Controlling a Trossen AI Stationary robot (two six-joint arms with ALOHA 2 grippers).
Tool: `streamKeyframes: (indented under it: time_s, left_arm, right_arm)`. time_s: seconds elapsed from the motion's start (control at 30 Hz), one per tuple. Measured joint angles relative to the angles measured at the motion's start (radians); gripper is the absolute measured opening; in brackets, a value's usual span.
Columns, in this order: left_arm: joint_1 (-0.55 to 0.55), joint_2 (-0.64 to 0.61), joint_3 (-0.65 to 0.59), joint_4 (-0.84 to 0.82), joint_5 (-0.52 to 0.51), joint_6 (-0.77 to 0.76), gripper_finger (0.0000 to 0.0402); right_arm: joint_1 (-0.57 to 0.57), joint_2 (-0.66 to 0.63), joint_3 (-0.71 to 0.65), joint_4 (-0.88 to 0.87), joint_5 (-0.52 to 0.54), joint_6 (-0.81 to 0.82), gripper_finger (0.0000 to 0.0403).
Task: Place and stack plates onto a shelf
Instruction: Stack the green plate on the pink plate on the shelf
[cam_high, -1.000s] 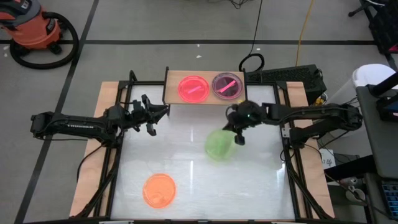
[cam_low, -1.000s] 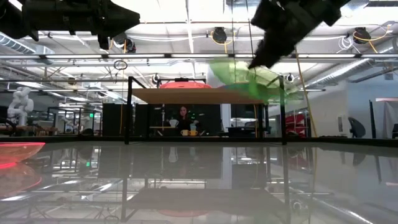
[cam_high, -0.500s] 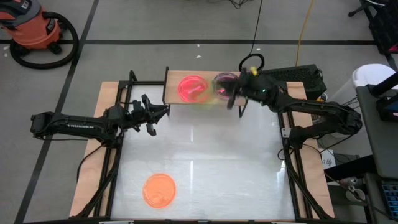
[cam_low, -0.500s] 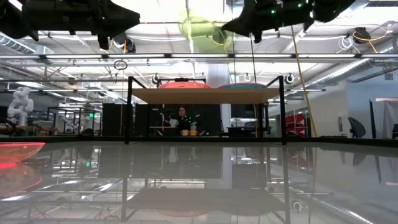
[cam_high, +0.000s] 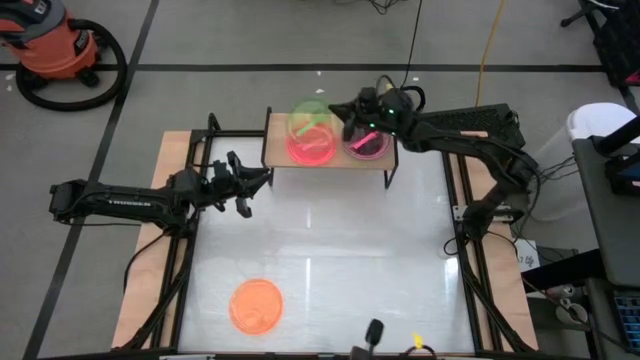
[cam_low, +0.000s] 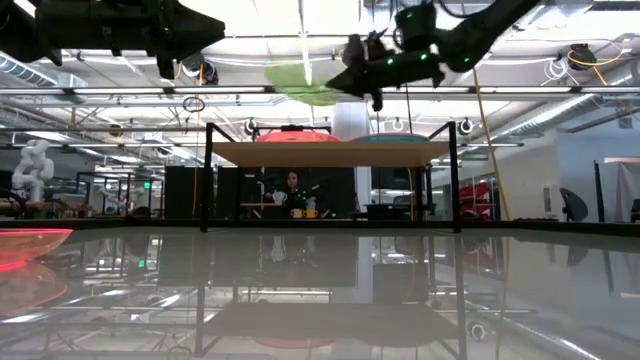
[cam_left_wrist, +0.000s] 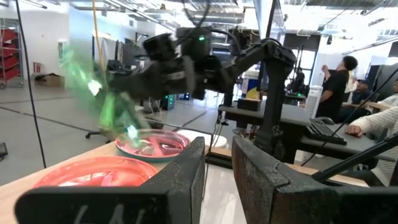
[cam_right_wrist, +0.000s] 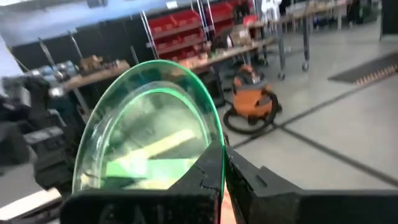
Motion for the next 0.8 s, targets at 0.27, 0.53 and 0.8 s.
streamKeyframes:
  time_s: [0.27,0.53,0.8]
  left_arm:
    - [0.0,0.0,0.0,-0.024,0.0,-0.008,0.0086]
    - [0.0,0.0,0.0,-0.025,0.0,-0.01,0.0086]
    - [0.0,0.0,0.0,-0.025,0.0,-0.01,0.0086]
  right_arm:
    - [-0.009,0.111,0.029,-0.043,0.001,0.001,0.0]
    - [-0.012,0.134,0.029,-0.109,0.003,-0.012,0.0004]
    - [-0.012,0.133,0.029,-0.084,0.002,-0.026,0.0063]
